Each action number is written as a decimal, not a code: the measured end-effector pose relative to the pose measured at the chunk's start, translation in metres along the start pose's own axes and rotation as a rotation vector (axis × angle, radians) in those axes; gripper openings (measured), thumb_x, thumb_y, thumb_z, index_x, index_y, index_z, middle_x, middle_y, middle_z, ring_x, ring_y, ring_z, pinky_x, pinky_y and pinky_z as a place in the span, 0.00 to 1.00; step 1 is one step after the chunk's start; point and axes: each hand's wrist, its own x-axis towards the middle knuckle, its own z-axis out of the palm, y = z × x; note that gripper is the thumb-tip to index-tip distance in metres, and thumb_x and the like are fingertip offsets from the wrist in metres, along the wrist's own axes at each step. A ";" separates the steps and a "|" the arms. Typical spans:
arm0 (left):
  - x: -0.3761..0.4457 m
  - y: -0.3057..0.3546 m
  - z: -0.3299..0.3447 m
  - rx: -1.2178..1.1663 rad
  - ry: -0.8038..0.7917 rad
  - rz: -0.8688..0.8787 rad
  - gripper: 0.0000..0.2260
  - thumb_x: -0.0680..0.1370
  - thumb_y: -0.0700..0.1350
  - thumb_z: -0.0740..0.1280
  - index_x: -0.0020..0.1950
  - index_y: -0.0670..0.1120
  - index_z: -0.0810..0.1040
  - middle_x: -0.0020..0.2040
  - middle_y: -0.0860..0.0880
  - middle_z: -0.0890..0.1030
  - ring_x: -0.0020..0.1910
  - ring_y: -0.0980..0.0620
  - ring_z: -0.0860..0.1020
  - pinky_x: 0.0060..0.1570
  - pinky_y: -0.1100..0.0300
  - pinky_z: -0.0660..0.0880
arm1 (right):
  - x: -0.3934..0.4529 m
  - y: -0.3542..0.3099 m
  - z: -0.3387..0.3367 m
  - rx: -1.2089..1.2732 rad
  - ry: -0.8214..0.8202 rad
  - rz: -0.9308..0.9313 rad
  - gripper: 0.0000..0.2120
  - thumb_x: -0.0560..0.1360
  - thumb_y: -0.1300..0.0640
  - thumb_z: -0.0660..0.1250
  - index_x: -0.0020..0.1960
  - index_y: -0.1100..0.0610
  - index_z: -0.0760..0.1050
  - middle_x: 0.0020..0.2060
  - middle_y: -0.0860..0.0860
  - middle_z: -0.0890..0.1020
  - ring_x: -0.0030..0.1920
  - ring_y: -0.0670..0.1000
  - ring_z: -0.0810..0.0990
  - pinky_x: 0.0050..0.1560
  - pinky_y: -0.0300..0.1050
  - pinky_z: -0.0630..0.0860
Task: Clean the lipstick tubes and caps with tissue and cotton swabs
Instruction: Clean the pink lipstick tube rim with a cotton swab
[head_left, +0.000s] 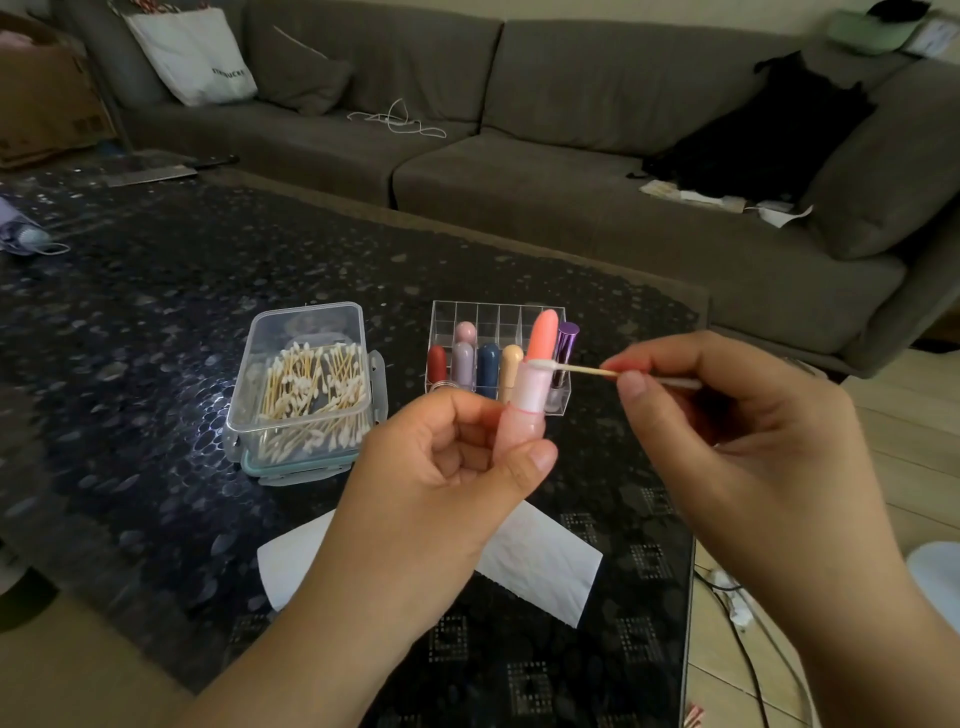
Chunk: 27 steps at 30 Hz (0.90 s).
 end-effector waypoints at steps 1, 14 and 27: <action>0.000 0.000 0.001 -0.002 0.015 -0.003 0.13 0.63 0.51 0.72 0.45 0.49 0.81 0.43 0.51 0.85 0.43 0.54 0.82 0.47 0.59 0.79 | -0.001 -0.001 0.001 -0.011 0.005 -0.005 0.06 0.73 0.52 0.64 0.44 0.48 0.80 0.32 0.46 0.77 0.31 0.46 0.74 0.29 0.29 0.67; -0.001 0.001 0.000 -0.083 0.051 0.006 0.13 0.62 0.51 0.72 0.44 0.49 0.82 0.40 0.51 0.84 0.39 0.57 0.82 0.42 0.67 0.77 | 0.000 -0.006 -0.001 0.056 0.047 0.061 0.06 0.71 0.58 0.67 0.39 0.50 0.79 0.27 0.55 0.74 0.27 0.52 0.69 0.25 0.34 0.64; -0.002 -0.003 0.006 -0.417 -0.068 -0.090 0.14 0.69 0.49 0.66 0.50 0.46 0.84 0.50 0.36 0.80 0.37 0.52 0.78 0.41 0.61 0.77 | 0.004 -0.008 -0.001 0.145 0.021 0.094 0.07 0.73 0.57 0.66 0.40 0.48 0.79 0.28 0.53 0.74 0.26 0.45 0.69 0.26 0.28 0.64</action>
